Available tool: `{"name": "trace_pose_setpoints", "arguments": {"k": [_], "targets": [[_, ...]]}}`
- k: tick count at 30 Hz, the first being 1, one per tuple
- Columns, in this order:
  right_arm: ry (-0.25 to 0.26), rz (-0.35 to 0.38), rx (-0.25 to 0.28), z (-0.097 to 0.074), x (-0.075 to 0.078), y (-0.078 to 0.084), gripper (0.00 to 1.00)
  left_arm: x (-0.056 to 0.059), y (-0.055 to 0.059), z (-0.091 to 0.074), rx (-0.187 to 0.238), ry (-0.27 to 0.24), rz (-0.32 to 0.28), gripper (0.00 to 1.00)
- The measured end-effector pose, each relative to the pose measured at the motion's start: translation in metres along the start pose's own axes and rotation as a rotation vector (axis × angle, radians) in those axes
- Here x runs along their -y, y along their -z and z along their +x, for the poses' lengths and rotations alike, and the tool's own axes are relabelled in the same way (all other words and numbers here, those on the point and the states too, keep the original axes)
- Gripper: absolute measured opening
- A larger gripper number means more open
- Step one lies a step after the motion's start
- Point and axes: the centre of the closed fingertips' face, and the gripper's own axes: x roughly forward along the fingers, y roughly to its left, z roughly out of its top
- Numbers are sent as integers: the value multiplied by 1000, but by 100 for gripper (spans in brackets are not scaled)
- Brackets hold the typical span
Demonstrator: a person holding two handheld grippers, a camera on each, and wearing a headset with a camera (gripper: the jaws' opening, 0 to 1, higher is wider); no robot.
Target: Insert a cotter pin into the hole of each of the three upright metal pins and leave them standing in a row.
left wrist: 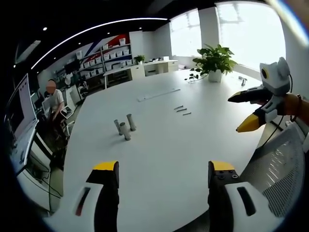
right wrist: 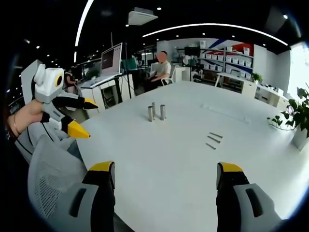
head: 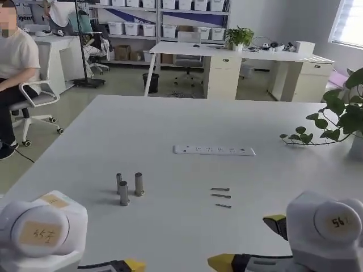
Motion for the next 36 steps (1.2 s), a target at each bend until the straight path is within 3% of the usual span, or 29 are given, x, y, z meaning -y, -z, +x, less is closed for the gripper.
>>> {"name": "trace_pose_setpoints", "arguments": {"k": [9,23,26,28,31,36], "targets": [[4,8,18,-1,2,-4,86,-3,0,-2,12,-12,-13,73],[1,11,50,-2,1,-10,86,-2,-3,0,14,2,14,73],[6,5,42,-1,2,-8,86,-6,-4,4,11,-2,7,72],[7,4,40,0,2,-8,86,-11,-7,5,25,-7,-55,67],[3,4,37,0,2,-9,85,-15,-16,3,66,-9,-52,65],[-5,1,43,3,3,-8,84,-27,-16,15,61,-18,-33,61]]}}
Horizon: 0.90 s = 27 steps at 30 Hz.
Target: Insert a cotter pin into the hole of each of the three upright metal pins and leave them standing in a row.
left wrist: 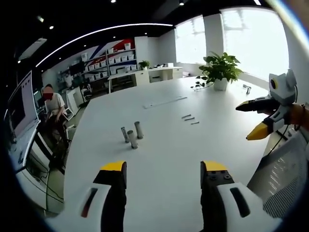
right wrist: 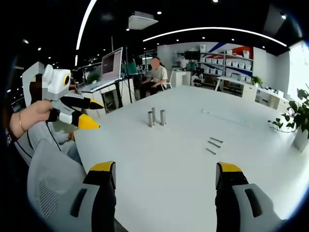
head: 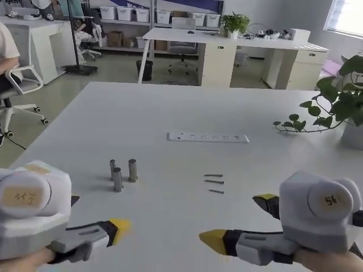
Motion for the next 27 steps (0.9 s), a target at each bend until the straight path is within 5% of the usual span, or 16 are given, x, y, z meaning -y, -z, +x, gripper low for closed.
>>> {"name": "trace_pose_setpoints", "arguments": {"k": [14,24,27], "targets": [[-7,24,24,10,2,2,74,-24,-9,54,55,-2,14,41],[-24,30,37,20,6,-6,71,-63,-20,99,97,-40,6,29],[-27,25,31,24,7,-7,71,-77,-23,109,93,-62,47,27]]}}
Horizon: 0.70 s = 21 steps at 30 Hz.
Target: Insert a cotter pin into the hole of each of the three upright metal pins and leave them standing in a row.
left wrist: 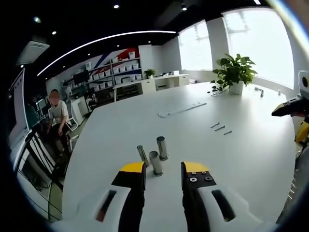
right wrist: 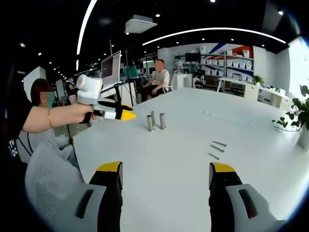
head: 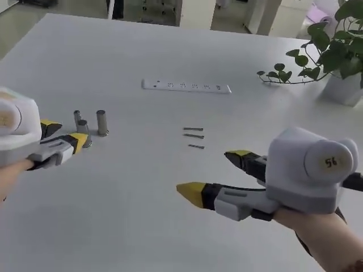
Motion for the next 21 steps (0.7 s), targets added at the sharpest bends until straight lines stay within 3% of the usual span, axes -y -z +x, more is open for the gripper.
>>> {"name": "trace_pose_setpoints", "arguments": {"k": [14,21], "targets": [[-3,-4,-31,19,6,6,69,-52,-4,40,-7,-29,40,18],[0,24,-18,27,8,8,70,-62,6,62,-36,-11,65,18]]}}
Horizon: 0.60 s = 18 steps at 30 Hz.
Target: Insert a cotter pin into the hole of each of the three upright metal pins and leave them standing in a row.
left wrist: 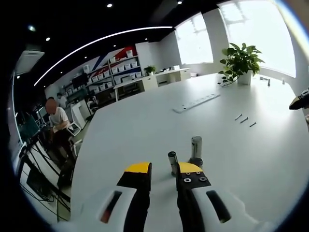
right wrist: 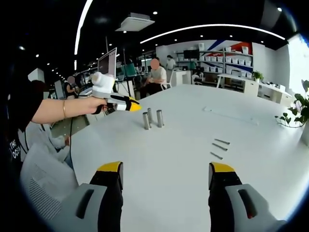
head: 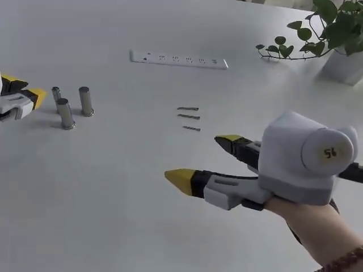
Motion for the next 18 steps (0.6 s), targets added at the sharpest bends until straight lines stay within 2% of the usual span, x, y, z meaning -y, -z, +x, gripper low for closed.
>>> {"name": "trace_pose_setpoints", "arguments": {"k": [9,15,16,18], "targets": [[29,4,-24,5,6,5,70,5,10,26,-16,88,16,19],[54,-7,-54,6,11,13,70,7,14,38,-19,144,33,17],[55,-8,-57,6,11,13,70,10,13,37,-20,151,38,18],[66,-6,-67,6,13,15,69,10,14,40,-21,162,12,18]]}}
